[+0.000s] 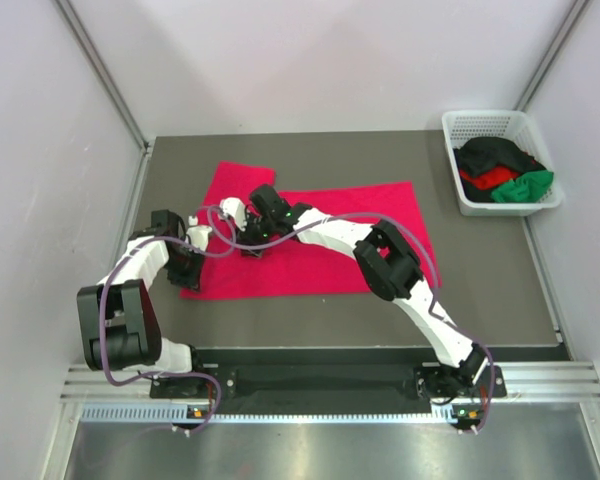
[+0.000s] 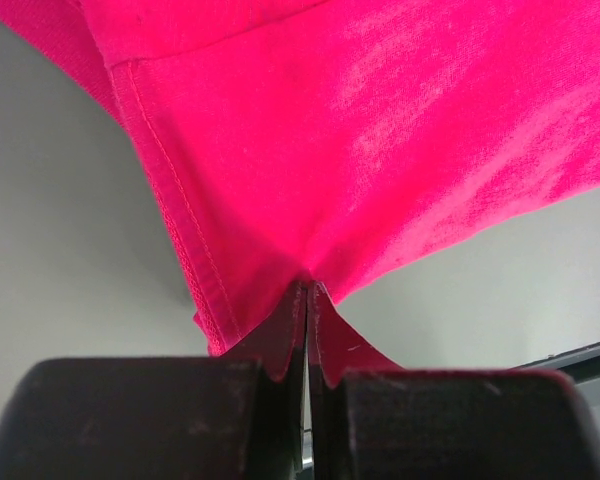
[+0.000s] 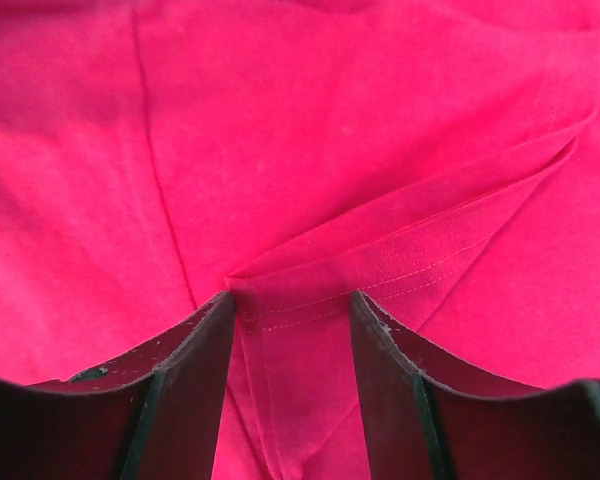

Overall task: Fold and stack the t-shirts
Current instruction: Fold the tshirt

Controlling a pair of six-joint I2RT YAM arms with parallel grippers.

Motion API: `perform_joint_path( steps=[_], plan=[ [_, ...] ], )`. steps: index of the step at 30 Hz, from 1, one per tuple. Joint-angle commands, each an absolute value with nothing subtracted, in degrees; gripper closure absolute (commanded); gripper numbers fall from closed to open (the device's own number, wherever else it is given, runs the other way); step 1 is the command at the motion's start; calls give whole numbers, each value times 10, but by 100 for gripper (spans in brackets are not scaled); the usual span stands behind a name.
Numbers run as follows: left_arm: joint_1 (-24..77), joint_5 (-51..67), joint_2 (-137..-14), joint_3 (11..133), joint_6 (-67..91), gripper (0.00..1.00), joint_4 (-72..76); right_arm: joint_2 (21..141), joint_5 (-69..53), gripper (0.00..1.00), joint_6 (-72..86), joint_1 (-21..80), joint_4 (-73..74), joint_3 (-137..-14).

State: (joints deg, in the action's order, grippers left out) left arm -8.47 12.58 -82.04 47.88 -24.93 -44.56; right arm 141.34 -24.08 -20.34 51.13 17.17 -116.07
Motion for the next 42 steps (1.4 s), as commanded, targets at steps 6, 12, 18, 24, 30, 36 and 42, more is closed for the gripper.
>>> perform_joint_path(
  steps=[6, 12, 18, 24, 30, 36, 42],
  plan=[
    [-81, 145, -822, 490, -255, 100, -436, 1441, -220, 55, -222, 544, 176, -1196],
    [-80, 143, -819, 489, -254, 100, -435, 1439, -212, 63, -214, 544, 183, -1208],
    [-80, 141, -817, 485, -256, 100, -435, 1420, -162, 78, -214, 541, 175, -1207],
    [-81, 142, -814, 485, -257, 100, -433, 1394, -84, 78, -234, 520, 144, -1190],
    [-80, 143, -808, 487, -253, 100, -436, 1380, 38, 76, -221, 487, 99, -1165],
    [-81, 141, -798, 488, -249, 100, -438, 1352, 163, 49, -214, 465, 55, -1136],
    [-80, 139, -793, 493, -244, 100, -444, 1303, 188, 46, -214, 456, 46, -1107]
  ],
)
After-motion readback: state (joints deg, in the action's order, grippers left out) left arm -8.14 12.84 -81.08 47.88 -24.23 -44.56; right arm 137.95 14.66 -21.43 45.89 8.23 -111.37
